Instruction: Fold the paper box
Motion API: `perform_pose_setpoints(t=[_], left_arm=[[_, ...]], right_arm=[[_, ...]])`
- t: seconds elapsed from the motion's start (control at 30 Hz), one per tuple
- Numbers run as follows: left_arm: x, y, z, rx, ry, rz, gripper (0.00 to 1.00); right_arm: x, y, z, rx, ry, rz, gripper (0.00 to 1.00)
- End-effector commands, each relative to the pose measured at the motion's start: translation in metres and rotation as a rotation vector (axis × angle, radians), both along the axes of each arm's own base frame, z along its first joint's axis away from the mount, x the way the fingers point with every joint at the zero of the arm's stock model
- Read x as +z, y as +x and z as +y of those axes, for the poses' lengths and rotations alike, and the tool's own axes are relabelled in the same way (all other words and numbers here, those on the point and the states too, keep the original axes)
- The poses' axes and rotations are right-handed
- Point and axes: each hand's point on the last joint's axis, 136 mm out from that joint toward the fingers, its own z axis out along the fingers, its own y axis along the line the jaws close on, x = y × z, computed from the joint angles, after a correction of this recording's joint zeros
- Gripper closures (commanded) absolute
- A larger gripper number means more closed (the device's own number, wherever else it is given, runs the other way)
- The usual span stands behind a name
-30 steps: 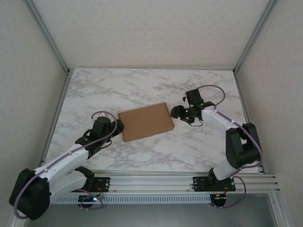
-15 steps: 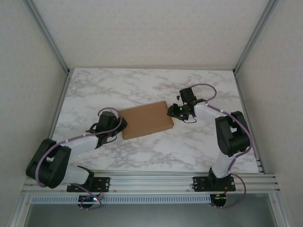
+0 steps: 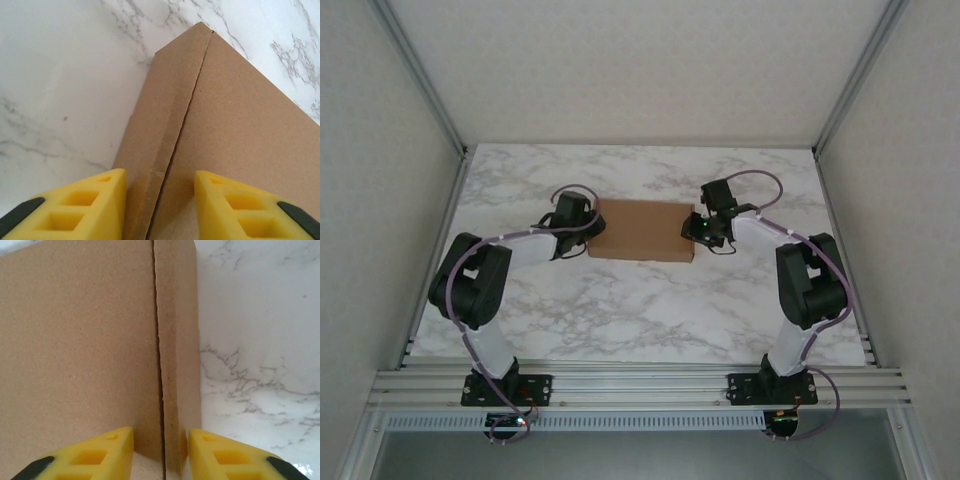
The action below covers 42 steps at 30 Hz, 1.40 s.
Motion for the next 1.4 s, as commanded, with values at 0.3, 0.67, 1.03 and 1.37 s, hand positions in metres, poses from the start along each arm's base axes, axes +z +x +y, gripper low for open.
perform_pose_setpoints(t=[0.3,0.67,1.03,1.37], left_arm=[[-0.017,0.001,0.008,-0.006,0.056,0.07,0.58],[0.072,0.022,0.034,0.039,0.21,-0.171,0.01],[0.257,-0.028,0.072,0.08,0.325,-0.798,0.0],[0.163,-0.049,0.191,0.34,0.633,-0.724,0.0]], right_arm=[[-0.009,0.017,-0.007,0.004,0.028,0.017,0.64],[0.055,0.035,-0.011,0.018,0.022,-0.169,0.3],[0.238,-0.006,-0.008,0.086,-0.172,-0.931,0.01],[0.205,-0.014,-0.063,-0.043,-0.441,-1.004,0.01]])
